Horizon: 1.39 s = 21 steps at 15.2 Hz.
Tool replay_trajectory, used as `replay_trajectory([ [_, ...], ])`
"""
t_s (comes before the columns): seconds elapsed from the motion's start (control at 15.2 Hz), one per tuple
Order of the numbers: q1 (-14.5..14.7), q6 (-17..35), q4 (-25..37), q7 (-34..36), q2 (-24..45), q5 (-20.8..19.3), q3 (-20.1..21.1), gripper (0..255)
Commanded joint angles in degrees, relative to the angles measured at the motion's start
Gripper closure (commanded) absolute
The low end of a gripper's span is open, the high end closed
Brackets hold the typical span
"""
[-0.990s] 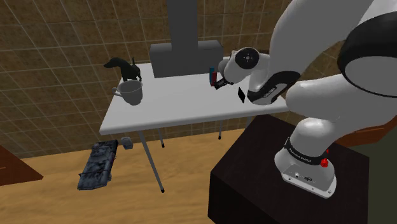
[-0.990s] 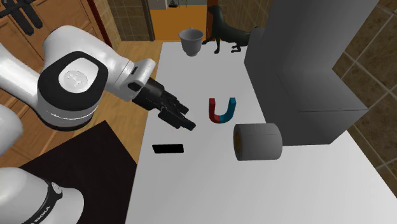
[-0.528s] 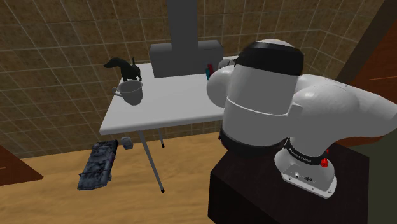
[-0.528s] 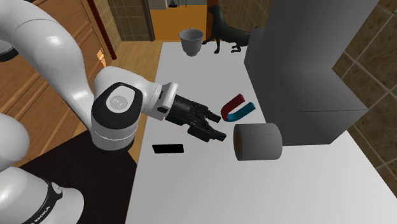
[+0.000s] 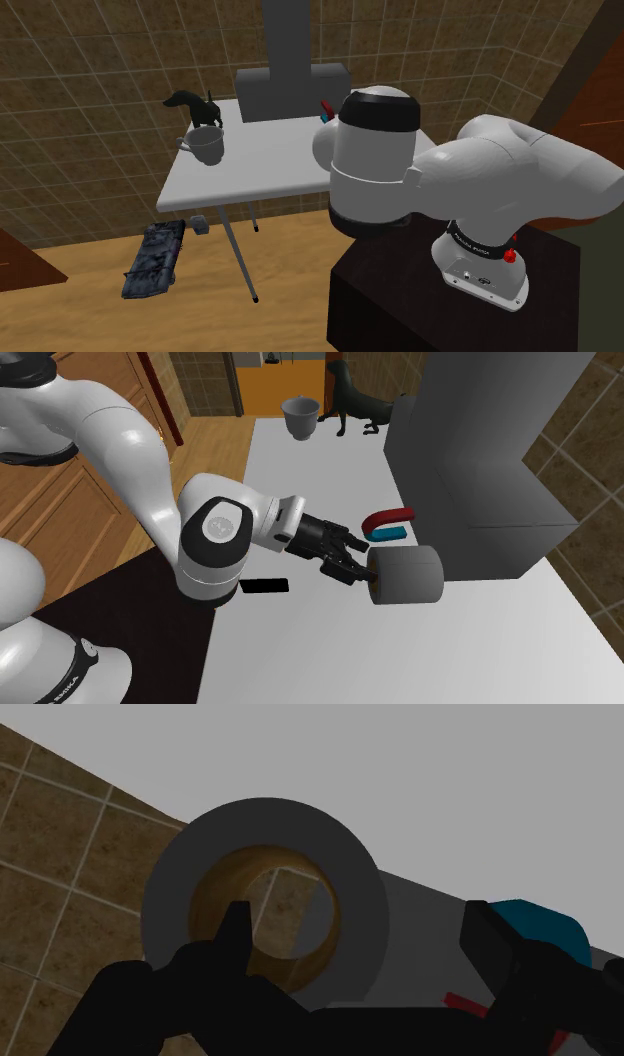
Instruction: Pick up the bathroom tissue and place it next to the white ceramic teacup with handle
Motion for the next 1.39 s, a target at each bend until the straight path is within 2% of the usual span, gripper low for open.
replay_trajectory([
  [0.0, -0.9, 0.3, 0.7, 0.1, -0.3, 0.1, 0.3, 0],
  [0.46, -0.9, 0.3, 0.7, 0.1, -0.3, 0.1, 0.3, 0],
  [0.53, -0.9, 0.3, 0.7, 0.1, -0.3, 0.1, 0.3, 255],
  [1.12, -0.9, 0.3, 0.7, 0.1, -0.3, 0.1, 0.3, 255],
  [1.32, -0.2, -0.4, 0.1, -1.3, 1.9, -1.7, -2.2, 255],
])
